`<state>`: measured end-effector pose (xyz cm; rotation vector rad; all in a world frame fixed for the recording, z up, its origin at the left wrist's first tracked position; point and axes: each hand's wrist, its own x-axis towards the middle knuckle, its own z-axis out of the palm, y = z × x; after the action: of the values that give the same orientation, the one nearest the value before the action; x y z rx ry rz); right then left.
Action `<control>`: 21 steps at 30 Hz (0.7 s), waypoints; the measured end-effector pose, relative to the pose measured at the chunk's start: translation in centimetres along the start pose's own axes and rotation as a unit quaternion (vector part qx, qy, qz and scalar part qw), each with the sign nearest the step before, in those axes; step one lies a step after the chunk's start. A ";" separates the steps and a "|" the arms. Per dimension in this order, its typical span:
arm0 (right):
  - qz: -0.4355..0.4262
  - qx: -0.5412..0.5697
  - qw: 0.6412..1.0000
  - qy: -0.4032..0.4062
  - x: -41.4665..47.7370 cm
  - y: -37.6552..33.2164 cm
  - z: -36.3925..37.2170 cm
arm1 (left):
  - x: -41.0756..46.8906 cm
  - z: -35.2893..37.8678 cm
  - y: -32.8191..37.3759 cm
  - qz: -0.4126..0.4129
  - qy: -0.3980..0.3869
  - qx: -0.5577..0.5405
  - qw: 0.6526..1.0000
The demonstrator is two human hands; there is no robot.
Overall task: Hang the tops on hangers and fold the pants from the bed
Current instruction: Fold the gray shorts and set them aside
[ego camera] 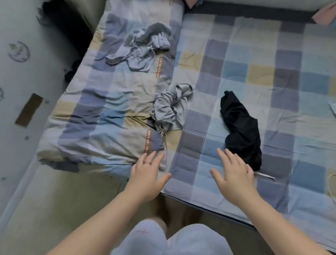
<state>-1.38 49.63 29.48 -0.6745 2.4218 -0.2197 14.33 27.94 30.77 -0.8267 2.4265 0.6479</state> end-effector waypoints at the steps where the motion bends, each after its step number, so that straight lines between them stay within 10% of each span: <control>1: 0.001 0.000 1.000 -0.014 1.5 0.0 0.9 | 1.4 0.9 -0.5 -0.008 -0.014 -0.005 1.000; 10: 0.005 0.058 0.990 -0.129 15.9 -1.1 13.6 | 20.0 9.4 -10.0 -0.099 -0.109 -0.052 0.988; 21: -0.053 0.134 0.989 -0.033 39.1 -10.2 23.5 | 43.0 9.9 -16.0 0.016 0.113 -0.127 0.985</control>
<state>-9.88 20.83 -6.29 -0.6754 2.2418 -0.5466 -2.17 4.18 -6.25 -1.0126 2.5979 0.9352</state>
